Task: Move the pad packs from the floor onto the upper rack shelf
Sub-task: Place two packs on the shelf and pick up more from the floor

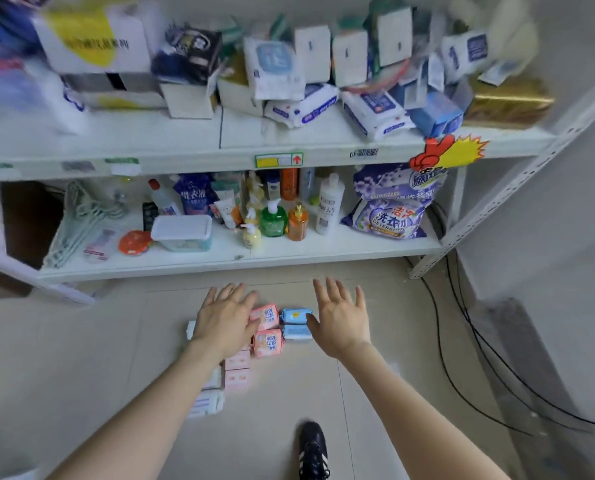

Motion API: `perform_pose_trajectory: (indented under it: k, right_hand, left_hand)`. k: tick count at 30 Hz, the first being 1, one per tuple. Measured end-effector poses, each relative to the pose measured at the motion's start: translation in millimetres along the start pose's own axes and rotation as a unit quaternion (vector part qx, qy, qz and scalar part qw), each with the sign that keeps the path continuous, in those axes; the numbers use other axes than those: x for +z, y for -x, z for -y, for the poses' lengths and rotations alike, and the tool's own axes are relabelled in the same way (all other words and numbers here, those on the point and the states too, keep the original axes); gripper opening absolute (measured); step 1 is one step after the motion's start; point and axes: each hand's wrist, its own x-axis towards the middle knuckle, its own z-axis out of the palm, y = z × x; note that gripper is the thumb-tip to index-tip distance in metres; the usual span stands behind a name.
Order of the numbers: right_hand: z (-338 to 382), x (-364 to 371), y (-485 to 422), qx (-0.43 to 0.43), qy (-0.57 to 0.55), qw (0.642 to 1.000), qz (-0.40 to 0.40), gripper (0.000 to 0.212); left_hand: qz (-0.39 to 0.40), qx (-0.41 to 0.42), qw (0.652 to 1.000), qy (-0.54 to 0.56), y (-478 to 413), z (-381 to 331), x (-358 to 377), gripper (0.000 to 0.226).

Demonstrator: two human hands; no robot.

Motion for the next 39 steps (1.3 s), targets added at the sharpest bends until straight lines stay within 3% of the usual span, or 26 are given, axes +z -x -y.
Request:
perform_pose_trajectory:
  k: [9, 18, 29, 39]
  right_hand:
    - [71.8, -131.9, 92.4, 0.02, -0.007, 0.99, -0.141, 0.069]
    - [127.4, -274.4, 131.3, -0.028, 0.017, 0.965, -0.258, 0.069]
    - [189.9, -414.9, 123.6, -0.111, 0.065, 0.917, -0.377, 0.066]
    - [282.3, -497.9, 66.4, -0.147, 0.033, 0.879, -0.452, 0.065]
  left_hand:
    - [-0.109, 0.013, 0.993, -0.032, 109.2, 31.9, -153.9, 0.06]
    - [-0.234, -0.003, 0.971, -0.052, 167.2, 61.9, -290.3, 0.061]
    - [-0.369, -0.06, 0.924, -0.081, 196.4, 114.8, -423.7, 0.061]
    - [-0.458, -0.084, 0.874, -0.138, 188.1, 222.0, -531.8, 0.062]
